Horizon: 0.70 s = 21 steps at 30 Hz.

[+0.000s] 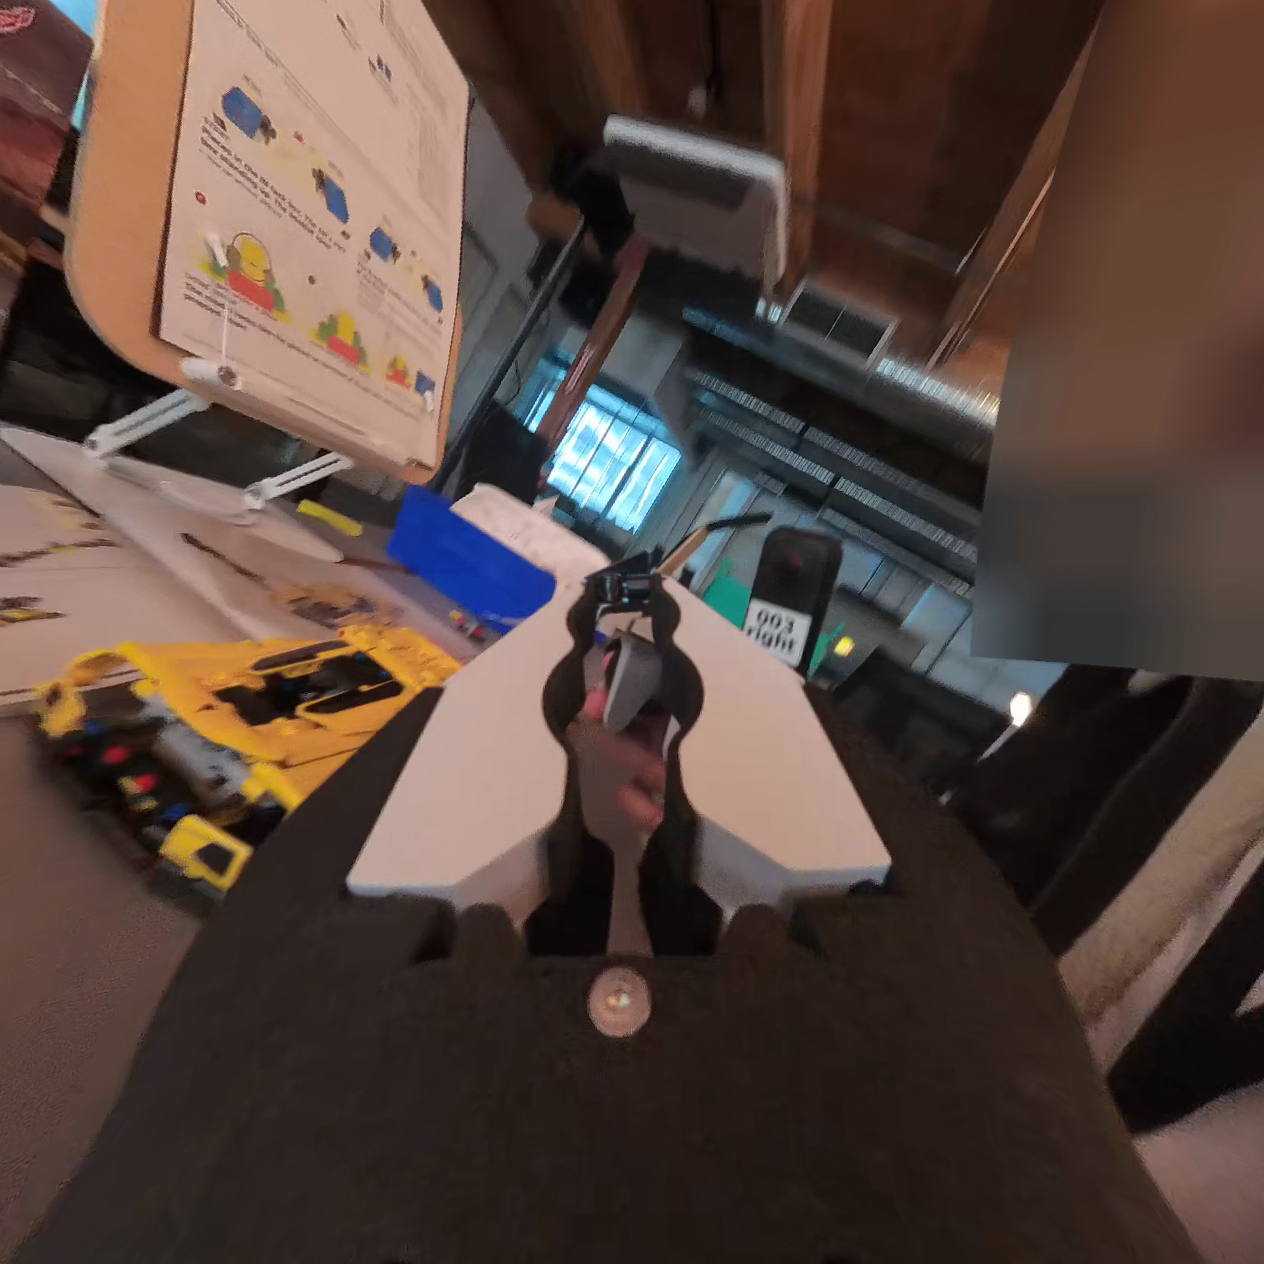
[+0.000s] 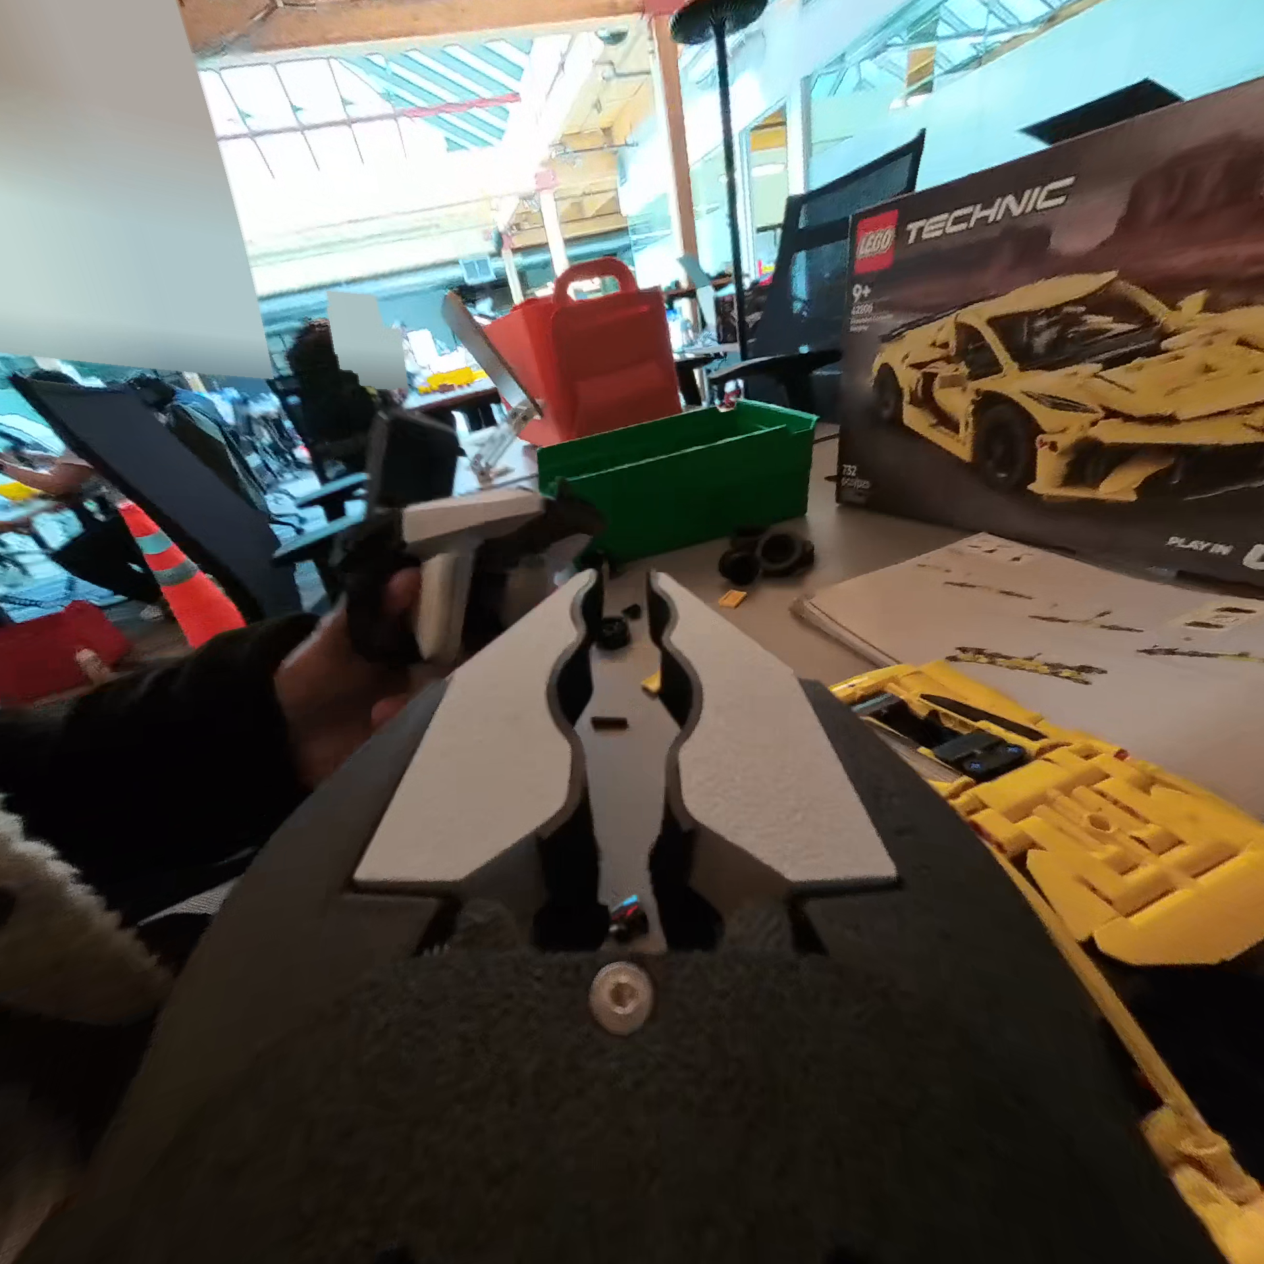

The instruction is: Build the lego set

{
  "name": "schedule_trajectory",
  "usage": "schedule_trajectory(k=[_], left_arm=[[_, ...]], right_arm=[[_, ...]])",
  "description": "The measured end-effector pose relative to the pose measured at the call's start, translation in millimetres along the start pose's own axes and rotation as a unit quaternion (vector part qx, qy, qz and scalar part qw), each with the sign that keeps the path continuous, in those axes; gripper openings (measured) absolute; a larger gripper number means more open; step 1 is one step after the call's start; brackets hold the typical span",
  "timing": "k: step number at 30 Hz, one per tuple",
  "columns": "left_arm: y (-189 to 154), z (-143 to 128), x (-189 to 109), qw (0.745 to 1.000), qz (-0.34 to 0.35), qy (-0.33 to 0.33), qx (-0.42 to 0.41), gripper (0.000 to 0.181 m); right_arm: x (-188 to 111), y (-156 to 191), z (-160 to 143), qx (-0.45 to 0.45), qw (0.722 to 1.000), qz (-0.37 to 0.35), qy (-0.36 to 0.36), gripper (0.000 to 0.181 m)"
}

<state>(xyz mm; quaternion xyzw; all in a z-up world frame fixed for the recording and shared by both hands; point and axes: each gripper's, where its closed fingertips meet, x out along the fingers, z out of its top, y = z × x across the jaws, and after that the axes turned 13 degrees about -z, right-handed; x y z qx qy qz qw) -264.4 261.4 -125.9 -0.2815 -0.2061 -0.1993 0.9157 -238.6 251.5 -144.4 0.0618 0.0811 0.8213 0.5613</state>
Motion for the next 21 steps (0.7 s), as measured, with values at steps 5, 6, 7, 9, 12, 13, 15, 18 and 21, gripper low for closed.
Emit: schedule_trajectory(k=[5, 6, 7, 9, 12, 13, 15, 18, 21], left_arm=[[2.1, -4.3, 7.6, 0.998, -0.032, -0.043, -0.044, 0.015], [4.0, -4.8, 6.3, 0.998, -0.028, -0.043, -0.045, 0.015], [6.5, -6.1, 4.9, 0.998, -0.023, -0.043, -0.050, 0.015], [7.8, -8.6, 4.8, 0.997, -0.023, -0.040, -0.057, 0.015], [6.5, -10.7, 5.8, 0.998, -0.018, -0.031, -0.046, 0.015], [6.1, -10.8, 5.7, 0.998, -0.018, -0.032, -0.044, 0.015], [6.8, -13.1, 5.6, 0.999, -0.013, -0.027, -0.044, 0.015], [5.0, -17.1, 8.6, 0.999, -0.014, -0.011, -0.035, 0.015], [3.3, -20.8, 11.1, 0.999, -0.015, 0.001, -0.028, 0.015]], right_arm=[[-3.9, -9.6, -1.3, 0.097, 0.995, 0.031, 0.011, 0.014], [-5.1, -11.7, 1.6, 0.113, 0.993, 0.035, 0.004, 0.012], [-5.7, -12.2, 3.0, 0.131, 0.990, 0.043, 0.001, 0.010], [-5.2, -10.0, 1.2, 0.174, 0.982, 0.070, 0.007, 0.013], [-6.3, -10.0, 2.1, 0.222, 0.970, 0.096, 0.009, 0.009], [-5.8, -12.5, 1.0, 0.215, 0.973, 0.087, 0.011, 0.007], [-6.1, -13.2, 0.1, 0.192, 0.978, 0.076, 0.011, 0.001], [-5.4, -10.0, -3.1, 0.176, 0.982, 0.072, 0.021, 0.000], [-6.8, -8.8, -2.0, 0.177, 0.981, 0.073, 0.025, 0.000]])
